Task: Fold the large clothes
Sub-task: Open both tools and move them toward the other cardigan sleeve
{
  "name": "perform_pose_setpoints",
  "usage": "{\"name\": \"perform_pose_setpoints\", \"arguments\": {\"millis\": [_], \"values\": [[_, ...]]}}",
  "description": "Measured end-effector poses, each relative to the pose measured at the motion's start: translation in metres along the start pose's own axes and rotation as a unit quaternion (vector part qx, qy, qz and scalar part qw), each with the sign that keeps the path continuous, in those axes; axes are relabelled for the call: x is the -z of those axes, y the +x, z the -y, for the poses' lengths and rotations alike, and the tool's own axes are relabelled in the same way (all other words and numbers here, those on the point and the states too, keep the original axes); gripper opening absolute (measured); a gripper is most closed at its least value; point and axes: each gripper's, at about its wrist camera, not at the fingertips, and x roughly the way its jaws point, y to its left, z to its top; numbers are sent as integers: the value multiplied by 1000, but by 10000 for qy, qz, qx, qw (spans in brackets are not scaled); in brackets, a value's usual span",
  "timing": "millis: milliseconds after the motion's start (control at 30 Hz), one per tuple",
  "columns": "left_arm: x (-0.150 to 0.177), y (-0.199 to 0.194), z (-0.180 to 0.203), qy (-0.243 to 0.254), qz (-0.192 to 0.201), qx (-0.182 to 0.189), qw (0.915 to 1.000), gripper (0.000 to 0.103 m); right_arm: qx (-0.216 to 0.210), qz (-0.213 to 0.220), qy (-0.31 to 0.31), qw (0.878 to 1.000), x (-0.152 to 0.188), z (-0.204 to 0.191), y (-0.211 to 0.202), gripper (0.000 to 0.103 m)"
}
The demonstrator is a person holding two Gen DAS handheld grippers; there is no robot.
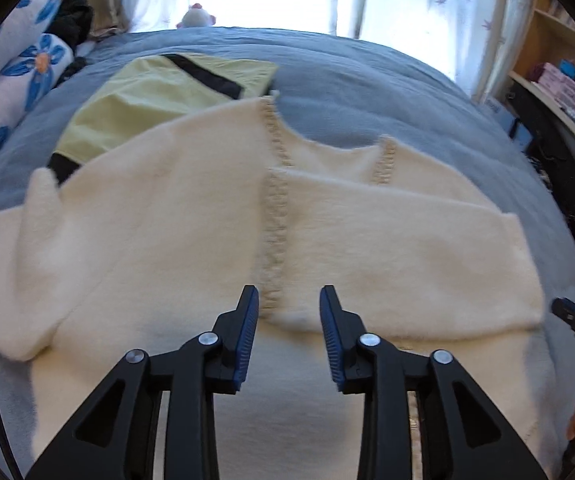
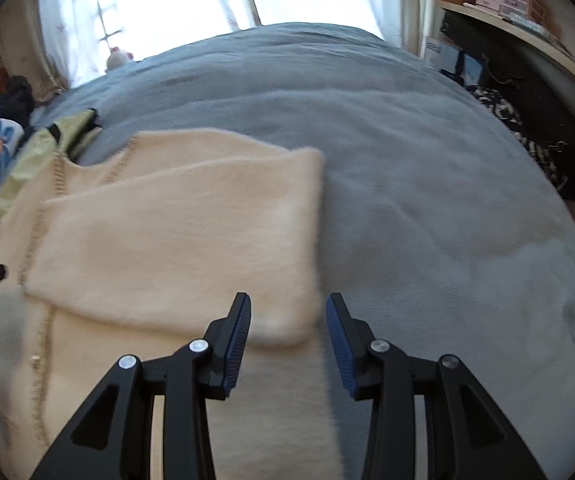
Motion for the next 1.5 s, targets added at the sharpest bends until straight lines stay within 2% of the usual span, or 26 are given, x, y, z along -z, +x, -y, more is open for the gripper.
{"name": "perform_pose_setpoints", "arguments": {"millis": [100,200,233,333,400,467,567,700,733,800,833,867,967,1133,1267,1500], "values": [[-3,8,22,86,-247,227,9994,30,-243,-40,-159,9996,-3,-27,7,39],[-5,23,44,100,-478,202,9986,31,-483,-58,-323,9983,-3,-59,19,39],[-3,26,50,66,-501,180,9986,34,-591,-80,-388,9975,-3,-69,25,39],[-2,39,59,-50,-563,72,9984,53,-739,-163,-541,9957,3,-94,37,39],[0,49,64,21,-535,-179,9984,55,-765,-246,-625,9948,9,-105,44,39],[4,56,63,101,-578,-320,9978,62,-630,-272,-713,9951,13,-108,49,39],[5,59,58,155,-546,-427,9975,67,-400,-195,-735,9963,12,-96,48,39],[4,55,37,39,-523,-551,9971,73,523,-87,-444,9976,10,-42,46,39],[3,54,31,-13,-519,-573,9970,74,521,-113,-235,9983,9,-23,45,36],[3,54,21,-136,-571,-411,9974,74,126,-178,94,9997,9,2,41,25],[4,53,17,-186,-590,-329,9975,74,97,-202,168,9996,9,8,37,22],[5,52,15,-205,-606,-358,9973,74,182,-191,157,9995,8,9,34,22],[7,48,14,-224,-574,-618,9962,76,795,-154,21,9967,12,4,29,28],[12,39,13,-129,-619,-742,9952,75,603,-253,178,9977,19,4,27,28],[12,27,18,10,-472,-827,9955,75,395,-263,272,9985,21,1,17,28],[13,-6,29,103,-269,-737,9969,75,103,-157,188,9996,22,-19,-7,28]]}}
